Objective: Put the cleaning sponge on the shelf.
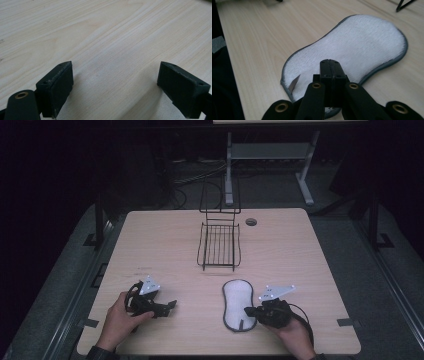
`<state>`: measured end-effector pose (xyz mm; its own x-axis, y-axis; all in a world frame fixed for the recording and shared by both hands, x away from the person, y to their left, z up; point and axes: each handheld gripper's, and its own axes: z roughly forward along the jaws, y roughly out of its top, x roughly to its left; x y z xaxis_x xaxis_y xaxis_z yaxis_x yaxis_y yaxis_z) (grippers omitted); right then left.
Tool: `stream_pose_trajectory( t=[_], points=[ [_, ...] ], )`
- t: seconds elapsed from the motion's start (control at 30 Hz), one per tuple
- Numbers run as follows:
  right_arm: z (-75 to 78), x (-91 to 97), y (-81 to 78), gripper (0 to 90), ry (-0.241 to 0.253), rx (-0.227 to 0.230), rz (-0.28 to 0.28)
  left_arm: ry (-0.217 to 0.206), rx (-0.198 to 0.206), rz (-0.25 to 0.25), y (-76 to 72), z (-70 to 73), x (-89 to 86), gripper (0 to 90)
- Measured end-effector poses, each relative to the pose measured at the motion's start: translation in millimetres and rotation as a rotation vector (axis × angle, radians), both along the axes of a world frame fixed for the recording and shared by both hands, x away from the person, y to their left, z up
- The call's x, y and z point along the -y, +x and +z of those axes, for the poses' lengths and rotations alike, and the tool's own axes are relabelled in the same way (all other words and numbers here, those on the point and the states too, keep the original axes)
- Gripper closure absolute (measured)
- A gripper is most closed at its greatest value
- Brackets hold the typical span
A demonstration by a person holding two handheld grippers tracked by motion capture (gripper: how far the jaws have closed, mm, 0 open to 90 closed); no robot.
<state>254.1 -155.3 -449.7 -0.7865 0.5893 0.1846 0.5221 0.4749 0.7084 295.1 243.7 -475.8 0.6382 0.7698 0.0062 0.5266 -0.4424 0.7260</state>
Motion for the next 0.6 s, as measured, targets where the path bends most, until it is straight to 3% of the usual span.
stream_pose_trajectory(
  t=[0.6],
  points=[
    [-4.8,0.5,-1.7,89.5,-0.024,-0.027,0.006,0.000,0.000,0.000,0.0,0.0,0.0,12.6]
  ],
)
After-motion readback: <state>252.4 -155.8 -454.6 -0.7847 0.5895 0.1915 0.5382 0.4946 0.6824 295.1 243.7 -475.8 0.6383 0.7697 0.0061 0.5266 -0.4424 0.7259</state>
